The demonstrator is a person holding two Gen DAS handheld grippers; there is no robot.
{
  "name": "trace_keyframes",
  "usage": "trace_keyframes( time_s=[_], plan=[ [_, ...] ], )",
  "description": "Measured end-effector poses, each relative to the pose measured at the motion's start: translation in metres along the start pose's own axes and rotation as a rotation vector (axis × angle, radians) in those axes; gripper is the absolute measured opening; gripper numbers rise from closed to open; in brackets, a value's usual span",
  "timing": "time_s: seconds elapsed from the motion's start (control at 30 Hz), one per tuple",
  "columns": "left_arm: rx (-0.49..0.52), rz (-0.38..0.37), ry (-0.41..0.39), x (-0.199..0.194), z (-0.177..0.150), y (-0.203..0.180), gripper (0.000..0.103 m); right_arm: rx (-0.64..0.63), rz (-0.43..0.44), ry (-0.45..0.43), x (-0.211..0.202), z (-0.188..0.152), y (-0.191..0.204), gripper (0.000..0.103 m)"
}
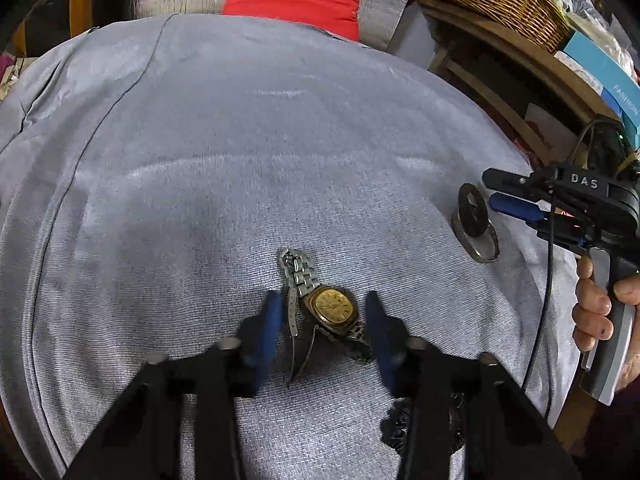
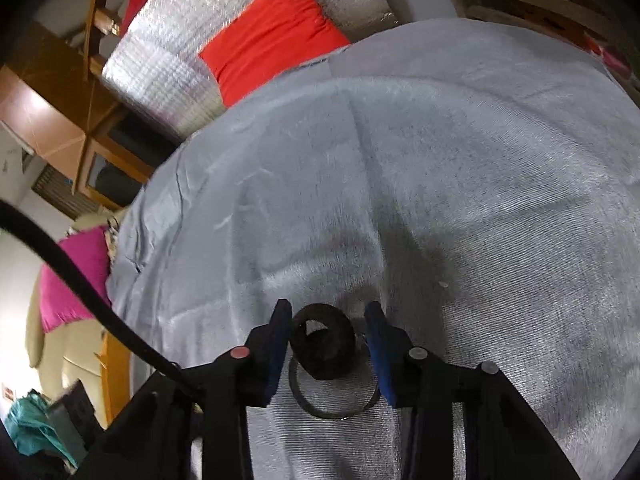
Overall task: Organize jewelry
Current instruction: 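Grasp the gold watch with the left tool while the right tool grasps the black hair tie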
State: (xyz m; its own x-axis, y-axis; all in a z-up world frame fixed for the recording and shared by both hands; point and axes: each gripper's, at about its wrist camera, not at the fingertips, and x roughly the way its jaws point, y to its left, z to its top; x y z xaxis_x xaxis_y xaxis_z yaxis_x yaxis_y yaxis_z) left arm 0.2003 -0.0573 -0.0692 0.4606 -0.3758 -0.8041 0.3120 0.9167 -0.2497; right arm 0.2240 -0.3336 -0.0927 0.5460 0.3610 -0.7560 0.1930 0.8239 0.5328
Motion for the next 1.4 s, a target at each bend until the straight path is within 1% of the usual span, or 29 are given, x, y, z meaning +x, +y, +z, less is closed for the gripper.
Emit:
trace_keyframes(
  time_s=[0.07,0.1,0.17,0.23,0.27,0.33,0.37,0.4,0.47,0.5,0.57,0.6,0.8,0.87,0.97,1.0,1.03,1.1,1.17,1.2,1.3,1.33,1.4],
  plan=[
    [-0.002,-0.008,-0.008,0.0,0.0,0.001,0.032,-0.012,-0.013,0.008,0.004,-0.003,0.0,0.039],
    [-0.001,-0.014,-0.009,0.0,0.0,0.002,0.031,-0.016,-0.018,0.013,0.006,-0.004,0.0,0.033],
    [-0.003,-0.02,-0.015,0.001,-0.001,0.002,0.031,-0.037,-0.057,0.024,0.01,-0.005,0.002,0.027],
    [-0.006,-0.027,-0.02,0.001,-0.003,0.003,0.031,-0.058,-0.068,0.021,0.011,-0.006,0.005,0.018],
    [-0.007,-0.03,-0.021,0.001,-0.004,0.004,0.03,-0.069,-0.079,0.01,0.009,-0.007,0.008,0.01],
    [-0.009,-0.032,-0.026,-0.003,-0.007,0.006,0.029,-0.085,-0.088,-0.011,0.005,-0.007,0.012,0.01],
    [-0.008,-0.036,-0.03,-0.006,-0.009,0.009,0.025,-0.089,-0.088,-0.02,0.004,-0.007,0.014,0.01],
    [-0.009,-0.043,-0.042,-0.009,-0.009,0.009,0.021,-0.091,-0.081,-0.034,0.0,-0.007,0.017,0.01],
    [0.0,-0.05,-0.06,-0.016,-0.008,0.009,0.02,-0.088,-0.065,-0.057,-0.009,-0.006,0.02,0.01],
    [0.006,-0.038,-0.067,-0.019,-0.009,0.009,0.02,-0.086,-0.057,-0.066,-0.012,-0.005,0.023,0.01],
    [0.003,-0.031,-0.07,-0.022,-0.01,0.012,0.016,-0.08,-0.026,-0.082,-0.018,-0.007,0.028,0.01],
    [-0.002,-0.031,-0.075,-0.025,-0.011,0.015,0.005,-0.077,-0.008,-0.084,-0.02,-0.008,0.032,0.01],
    [-0.009,-0.034,-0.1,-0.039,-0.016,0.031,0.005,-0.117,0.048,-0.066,-0.017,-0.021,0.064,0.01],
    [-0.01,-0.031,-0.1,-0.039,-0.015,0.032,0.005,-0.129,0.046,-0.061,-0.014,-0.025,0.072,0.01],
    [-0.018,-0.083,-0.062,-0.031,-0.01,0.031,0.005,-0.121,0.055,-0.054,-0.01,-0.027,0.076,0.01],
    [-0.021,-0.088,-0.053,-0.03,-0.01,0.029,0.005,-0.118,0.056,-0.051,-0.008,-0.028,0.076,0.01],
    [-0.02,-0.09,-0.049,-0.029,-0.01,0.028,0.007,-0.117,0.054,-0.049,-0.006,-0.029,0.076,0.01],
    [-0.01,-0.094,-0.047,-0.027,-0.008,0.023,0.018,-0.116,0.047,-0.043,-0.003,-0.031,0.074,0.01],
    [-0.001,-0.078,-0.049,-0.025,-0.008,0.015,0.058,-0.114,0.045,-0.037,-0.002,-0.032,0.073,0.01],
    [0.005,-0.058,-0.049,-0.023,-0.008,0.012,0.062,-0.115,0.041,-0.036,-0.001,-0.032,0.072,0.01],
    [0.012,-0.051,-0.035,-0.015,-0.006,0.005,0.063,-0.103,0.04,-0.031,-0.003,-0.032,0.065,0.01],
    [0.014,-0.047,-0.028,-0.013,-0.008,0.004,0.065,-0.101,0.039,-0.033,-0.004,-0.032,0.064,0.01],
    [0.024,-0.019,-0.011,-0.005,-0.01,-0.001,0.066,-0.092,0.046,-0.04,-0.007,-0.031,0.061,0.01]
  ],
)
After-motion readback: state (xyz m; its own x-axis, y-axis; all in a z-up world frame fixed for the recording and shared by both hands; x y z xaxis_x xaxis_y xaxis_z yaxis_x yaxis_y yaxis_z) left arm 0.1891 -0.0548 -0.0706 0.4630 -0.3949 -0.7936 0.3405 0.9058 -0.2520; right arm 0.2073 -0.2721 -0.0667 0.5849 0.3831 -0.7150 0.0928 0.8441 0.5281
